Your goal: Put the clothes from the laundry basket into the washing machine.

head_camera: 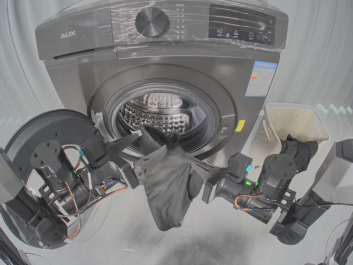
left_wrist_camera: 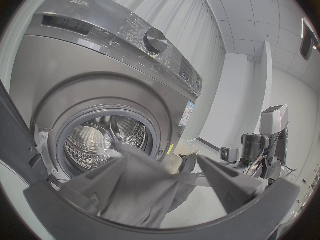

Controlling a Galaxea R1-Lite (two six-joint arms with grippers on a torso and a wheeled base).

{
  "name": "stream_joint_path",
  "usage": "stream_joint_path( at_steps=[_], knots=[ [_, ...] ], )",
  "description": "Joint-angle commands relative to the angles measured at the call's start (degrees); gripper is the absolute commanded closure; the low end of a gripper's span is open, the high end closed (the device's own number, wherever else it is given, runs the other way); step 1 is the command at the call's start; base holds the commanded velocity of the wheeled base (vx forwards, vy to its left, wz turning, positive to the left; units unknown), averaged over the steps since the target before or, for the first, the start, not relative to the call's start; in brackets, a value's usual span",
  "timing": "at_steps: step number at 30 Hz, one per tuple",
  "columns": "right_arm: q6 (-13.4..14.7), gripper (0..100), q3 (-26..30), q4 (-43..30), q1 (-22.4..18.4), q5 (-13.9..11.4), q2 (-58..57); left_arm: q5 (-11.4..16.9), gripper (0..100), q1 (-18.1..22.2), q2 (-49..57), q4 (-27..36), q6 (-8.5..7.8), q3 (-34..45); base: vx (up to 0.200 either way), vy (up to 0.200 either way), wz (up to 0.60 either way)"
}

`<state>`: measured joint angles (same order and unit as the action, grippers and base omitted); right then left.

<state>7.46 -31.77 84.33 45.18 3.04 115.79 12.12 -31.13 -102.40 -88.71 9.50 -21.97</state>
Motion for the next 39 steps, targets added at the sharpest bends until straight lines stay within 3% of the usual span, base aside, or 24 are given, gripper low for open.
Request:
stream_joint_path(
  at_steps=[1,8,22,31,36,39],
  knots=[
    [0.1,100,2.9,-0.1,-1.1,0.0,-4.1,-0.3,0,1.3,-0.4,0.0,0.08,0.3,0.0,0.0,0.0],
    [-0.2,100,2.9,-0.4,-2.6,0.0,-6.5,-0.6,0,1.3,-1.0,0.0,0.08,0.5,0.0,0.0,0.0],
    [-0.2,100,2.5,-0.6,-1.8,-0.6,-7.6,-0.7,0,3.2,-5.2,0.0,-0.27,0.9,0.0,0.0,0.0],
    [-0.1,100,1.5,-0.5,-0.1,0.6,-6.9,-0.6,0,0.5,-5.2,-0.1,-0.8,2.7,0.0,0.0,0.0],
    [0.1,100,0.3,-0.4,0.3,2.6,-6.1,-0.5,0,-1.1,-5.2,-0.1,-0.88,3.7,0.0,0.0,0.0],
    [0.1,100,-0.2,-0.5,0.7,2.9,-5.8,-0.6,0,-1.6,-5.4,-0.1,-1.67,4.0,0.0,0.0,0.0]
  ],
)
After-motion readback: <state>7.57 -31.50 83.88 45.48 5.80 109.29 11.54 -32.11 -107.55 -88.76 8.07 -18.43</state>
